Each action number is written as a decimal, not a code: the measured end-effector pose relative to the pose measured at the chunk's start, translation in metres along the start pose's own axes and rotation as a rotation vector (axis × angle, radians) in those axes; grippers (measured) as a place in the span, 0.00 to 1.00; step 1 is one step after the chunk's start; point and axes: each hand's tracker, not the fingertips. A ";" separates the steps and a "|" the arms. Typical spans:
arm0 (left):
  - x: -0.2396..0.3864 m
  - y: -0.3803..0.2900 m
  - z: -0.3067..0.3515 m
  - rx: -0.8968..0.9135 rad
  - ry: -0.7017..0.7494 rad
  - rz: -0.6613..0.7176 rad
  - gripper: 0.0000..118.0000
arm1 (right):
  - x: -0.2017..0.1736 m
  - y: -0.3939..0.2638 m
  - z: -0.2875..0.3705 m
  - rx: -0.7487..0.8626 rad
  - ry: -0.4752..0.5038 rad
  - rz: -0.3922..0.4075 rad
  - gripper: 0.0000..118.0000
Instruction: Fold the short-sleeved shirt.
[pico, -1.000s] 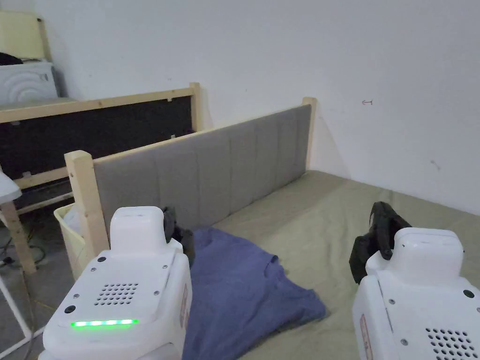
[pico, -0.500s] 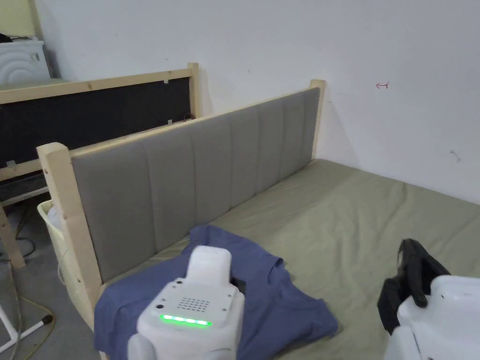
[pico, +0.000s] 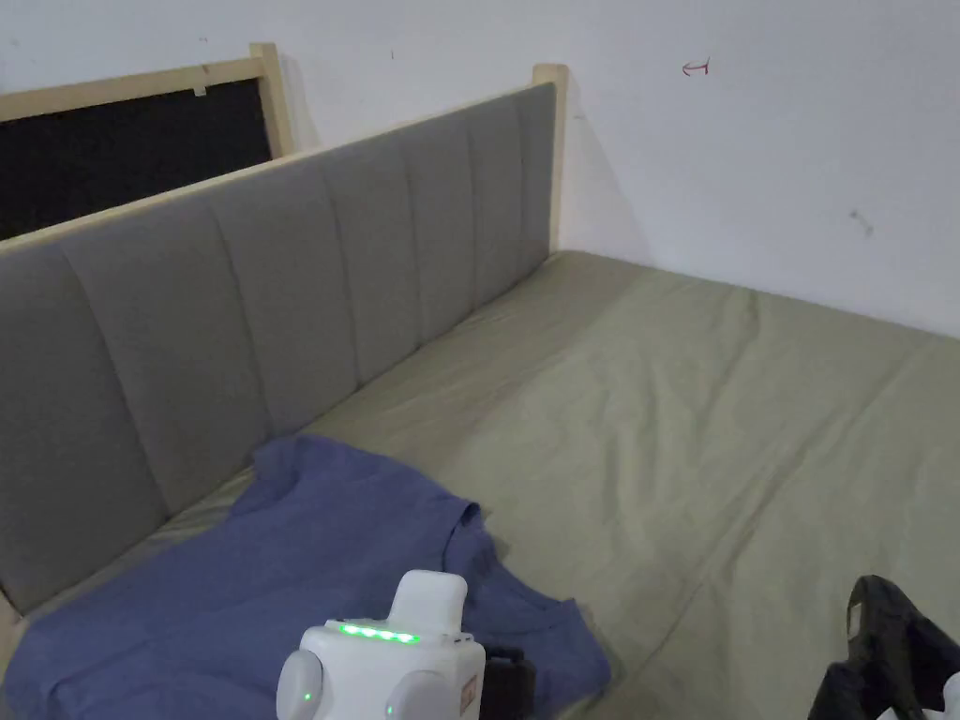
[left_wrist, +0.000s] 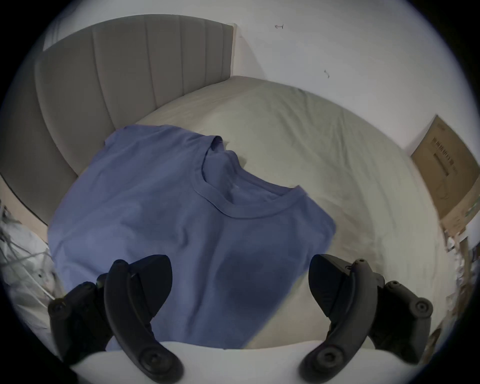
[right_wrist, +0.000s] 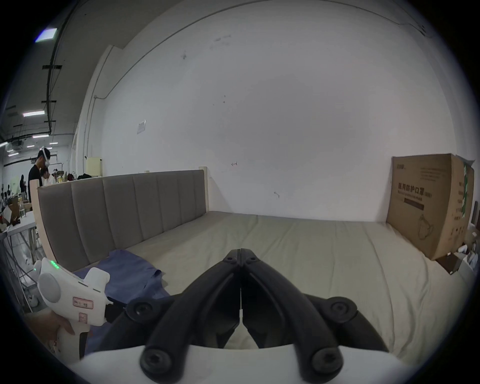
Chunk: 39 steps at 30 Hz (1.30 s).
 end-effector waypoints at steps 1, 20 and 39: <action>0.000 0.000 -0.001 0.014 0.037 -0.031 0.95 | 0.000 -0.003 -0.001 -0.003 -0.001 0.000 0.00; -0.015 0.008 -0.048 -0.029 0.051 0.294 0.04 | 0.018 -0.018 0.004 -0.033 0.004 -0.019 0.00; 0.168 0.162 0.127 0.529 -0.521 0.239 0.04 | 0.137 0.002 0.069 0.036 -0.215 -0.041 0.00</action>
